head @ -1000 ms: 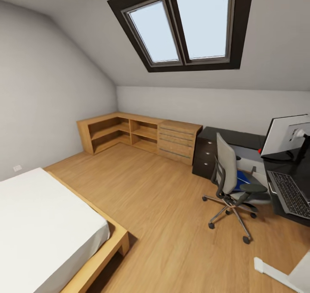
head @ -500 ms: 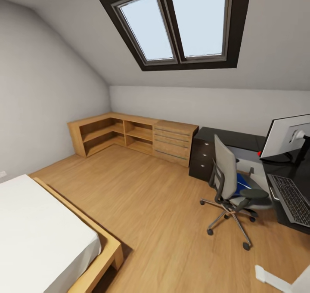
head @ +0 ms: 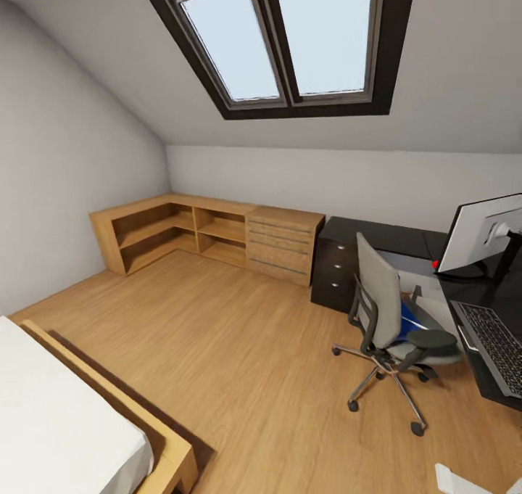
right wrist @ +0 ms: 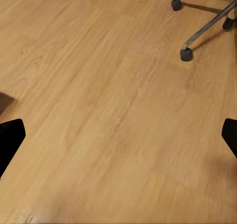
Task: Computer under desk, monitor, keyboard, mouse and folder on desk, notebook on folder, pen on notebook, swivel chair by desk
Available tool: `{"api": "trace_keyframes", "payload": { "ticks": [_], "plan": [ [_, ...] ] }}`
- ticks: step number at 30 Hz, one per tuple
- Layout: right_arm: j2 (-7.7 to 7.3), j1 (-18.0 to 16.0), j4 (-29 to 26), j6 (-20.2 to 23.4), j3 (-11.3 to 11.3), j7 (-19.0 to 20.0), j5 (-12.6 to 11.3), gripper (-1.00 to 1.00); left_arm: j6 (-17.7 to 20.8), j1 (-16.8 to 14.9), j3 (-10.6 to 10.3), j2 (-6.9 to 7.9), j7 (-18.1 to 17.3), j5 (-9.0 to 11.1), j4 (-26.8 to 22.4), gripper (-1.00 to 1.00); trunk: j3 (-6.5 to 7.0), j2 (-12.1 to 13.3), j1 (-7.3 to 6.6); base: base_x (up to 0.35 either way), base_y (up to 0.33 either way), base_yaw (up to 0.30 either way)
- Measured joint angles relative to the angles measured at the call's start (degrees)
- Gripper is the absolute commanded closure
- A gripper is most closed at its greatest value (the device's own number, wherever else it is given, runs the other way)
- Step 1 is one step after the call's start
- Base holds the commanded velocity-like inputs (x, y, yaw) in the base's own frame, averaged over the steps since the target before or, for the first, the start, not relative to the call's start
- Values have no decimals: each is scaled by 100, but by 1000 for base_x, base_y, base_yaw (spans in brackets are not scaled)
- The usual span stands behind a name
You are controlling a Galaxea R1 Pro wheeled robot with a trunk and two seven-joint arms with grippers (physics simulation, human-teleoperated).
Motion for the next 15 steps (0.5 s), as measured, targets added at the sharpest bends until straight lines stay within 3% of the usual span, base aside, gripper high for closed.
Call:
{"api": "trace_keyframes", "payload": {
  "ticks": [6,15],
  "plan": [
    [-3,0,0,1,4,0,2,-100,-10,0,2,1,0,0,1,-100,32,0,2,133,61,-253],
    [-4,0,0,6,9,0,3,-100,-17,3,5,2,0,1,1,-100,85,1,3,26,12,-248]
  ]
}}
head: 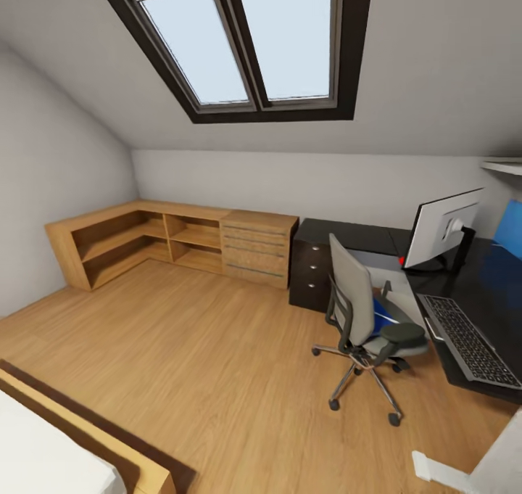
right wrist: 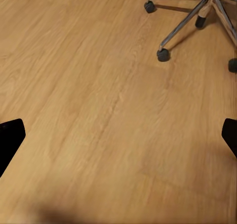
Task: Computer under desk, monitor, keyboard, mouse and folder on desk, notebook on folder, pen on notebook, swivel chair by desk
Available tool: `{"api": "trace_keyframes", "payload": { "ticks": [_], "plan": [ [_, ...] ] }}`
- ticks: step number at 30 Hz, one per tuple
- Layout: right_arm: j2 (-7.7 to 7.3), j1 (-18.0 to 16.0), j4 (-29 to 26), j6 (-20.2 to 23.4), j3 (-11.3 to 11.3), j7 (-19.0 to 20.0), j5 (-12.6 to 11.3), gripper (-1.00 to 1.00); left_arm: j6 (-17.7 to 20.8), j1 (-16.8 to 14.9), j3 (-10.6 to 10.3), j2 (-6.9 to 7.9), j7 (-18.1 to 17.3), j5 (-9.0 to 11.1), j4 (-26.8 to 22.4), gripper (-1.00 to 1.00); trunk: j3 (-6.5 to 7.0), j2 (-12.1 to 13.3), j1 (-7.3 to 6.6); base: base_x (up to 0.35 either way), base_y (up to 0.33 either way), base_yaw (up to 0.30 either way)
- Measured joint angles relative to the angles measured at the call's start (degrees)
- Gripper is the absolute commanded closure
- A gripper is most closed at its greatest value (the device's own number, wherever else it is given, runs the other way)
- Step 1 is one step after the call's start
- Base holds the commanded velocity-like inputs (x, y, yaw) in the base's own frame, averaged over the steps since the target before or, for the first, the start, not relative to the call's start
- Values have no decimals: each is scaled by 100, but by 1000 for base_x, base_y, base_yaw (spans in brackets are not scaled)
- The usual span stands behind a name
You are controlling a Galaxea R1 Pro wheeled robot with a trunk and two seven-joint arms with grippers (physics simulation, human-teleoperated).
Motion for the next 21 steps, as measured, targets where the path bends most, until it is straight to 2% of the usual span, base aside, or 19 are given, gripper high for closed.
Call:
{"api": "trace_keyframes", "payload": {
  "ticks": [21],
  "plan": [
    [0,0,-1,1,1,0,0,-100,-18,-3,3,0,0,9,0,-100,133,0,0,1,1,-233]
  ]
}}
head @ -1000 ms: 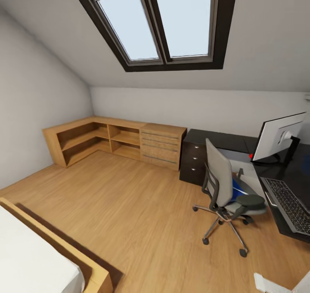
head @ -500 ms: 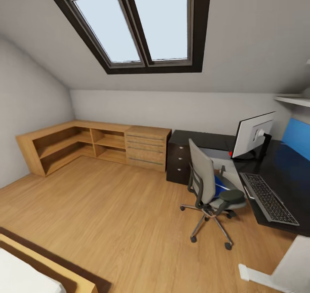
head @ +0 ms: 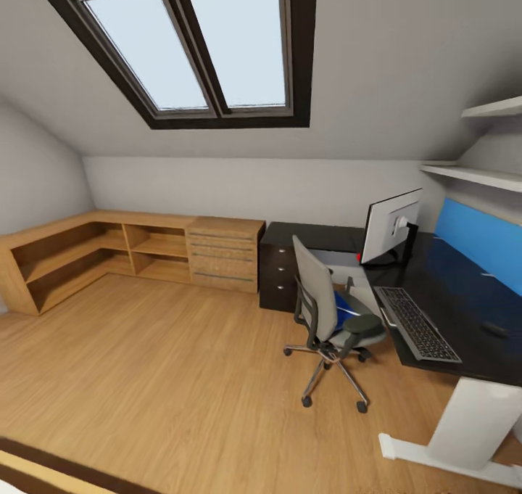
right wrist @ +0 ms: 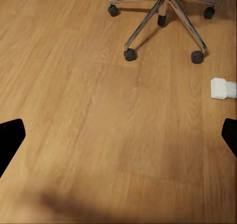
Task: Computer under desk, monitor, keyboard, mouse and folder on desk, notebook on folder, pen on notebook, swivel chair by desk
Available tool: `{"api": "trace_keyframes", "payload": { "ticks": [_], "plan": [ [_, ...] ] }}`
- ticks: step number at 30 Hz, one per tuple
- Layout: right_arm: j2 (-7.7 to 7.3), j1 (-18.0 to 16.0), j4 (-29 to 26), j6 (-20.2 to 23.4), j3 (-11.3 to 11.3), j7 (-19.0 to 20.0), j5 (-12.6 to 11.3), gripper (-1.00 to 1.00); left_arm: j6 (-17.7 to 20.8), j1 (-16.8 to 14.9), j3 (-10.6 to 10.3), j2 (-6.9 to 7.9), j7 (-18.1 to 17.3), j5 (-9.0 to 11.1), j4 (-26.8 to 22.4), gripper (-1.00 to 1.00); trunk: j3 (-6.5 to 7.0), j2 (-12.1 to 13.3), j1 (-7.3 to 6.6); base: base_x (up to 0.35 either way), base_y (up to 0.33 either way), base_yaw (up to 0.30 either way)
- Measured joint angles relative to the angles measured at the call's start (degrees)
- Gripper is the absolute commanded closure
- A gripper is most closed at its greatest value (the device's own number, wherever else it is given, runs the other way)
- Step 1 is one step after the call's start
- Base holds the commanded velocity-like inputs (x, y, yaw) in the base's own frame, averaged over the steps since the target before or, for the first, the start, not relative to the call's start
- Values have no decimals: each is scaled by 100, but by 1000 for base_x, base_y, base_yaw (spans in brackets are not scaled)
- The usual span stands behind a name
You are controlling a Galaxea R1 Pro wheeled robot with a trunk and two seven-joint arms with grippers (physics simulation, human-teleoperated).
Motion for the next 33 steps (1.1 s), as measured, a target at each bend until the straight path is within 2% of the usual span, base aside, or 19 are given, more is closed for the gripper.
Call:
{"api": "trace_keyframes", "payload": {
  "ticks": [15,33],
  "plan": [
    [0,0,-3,-8,0,2,0,-100,0,-2,0,-5,-2,0,0,-100,103,0,0,0,0,-209],
    [8,-1,-1,-2,0,0,-4,-100,0,0,0,-9,-1,-8,-1,-100,126,0,0,0,0,-29]
  ]
}}
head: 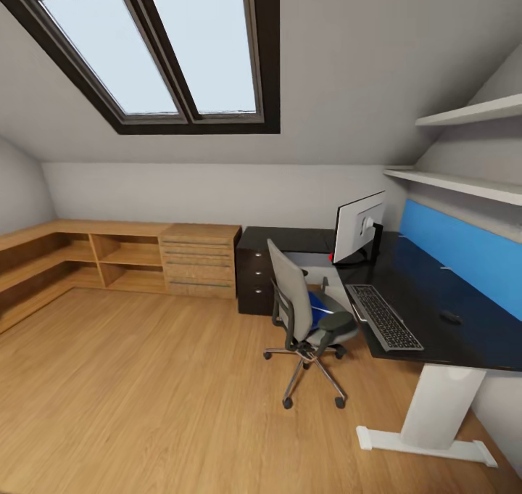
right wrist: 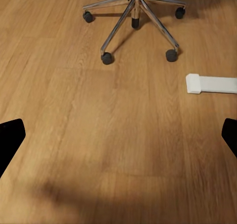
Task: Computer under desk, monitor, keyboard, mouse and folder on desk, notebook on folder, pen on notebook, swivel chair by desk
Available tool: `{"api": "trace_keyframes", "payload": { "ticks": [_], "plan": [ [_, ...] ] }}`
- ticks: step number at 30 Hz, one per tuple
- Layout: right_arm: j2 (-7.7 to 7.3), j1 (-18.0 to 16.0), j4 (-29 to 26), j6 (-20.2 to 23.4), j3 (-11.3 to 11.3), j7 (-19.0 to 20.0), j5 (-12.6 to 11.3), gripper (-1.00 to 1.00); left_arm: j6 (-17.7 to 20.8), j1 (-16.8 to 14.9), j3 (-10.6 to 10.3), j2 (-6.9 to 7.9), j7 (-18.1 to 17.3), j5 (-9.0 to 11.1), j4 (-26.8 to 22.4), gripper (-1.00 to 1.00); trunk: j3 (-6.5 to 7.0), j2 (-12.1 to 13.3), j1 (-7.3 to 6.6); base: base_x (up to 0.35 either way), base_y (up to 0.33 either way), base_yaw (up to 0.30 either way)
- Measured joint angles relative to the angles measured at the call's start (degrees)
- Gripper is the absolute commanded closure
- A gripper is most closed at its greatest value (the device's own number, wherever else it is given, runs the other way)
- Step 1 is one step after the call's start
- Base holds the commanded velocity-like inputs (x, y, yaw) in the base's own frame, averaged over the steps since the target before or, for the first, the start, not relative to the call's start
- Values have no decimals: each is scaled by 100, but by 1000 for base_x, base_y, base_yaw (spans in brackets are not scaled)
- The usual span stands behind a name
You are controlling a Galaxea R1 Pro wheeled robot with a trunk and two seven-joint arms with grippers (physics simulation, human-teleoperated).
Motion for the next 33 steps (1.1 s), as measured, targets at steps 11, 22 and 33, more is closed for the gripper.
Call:
{"api": "trace_keyframes", "payload": {
  "ticks": [11,22,33],
  "plan": [
    [1,0,-1,11,-1,0,-4,-100,0,0,0,0,-3,-1,0,-100,-66,0,0,0,0,55],
    [-5,0,-5,19,-8,0,-13,-100,0,3,5,0,14,14,-210,-100,-157,0,0,0,0,52],
    [-21,1,-17,-6,-9,4,-12,-100,49,-3,0,-136,32,12,-281,-100,-346,-320,175,0,0,-225]
  ]
}}
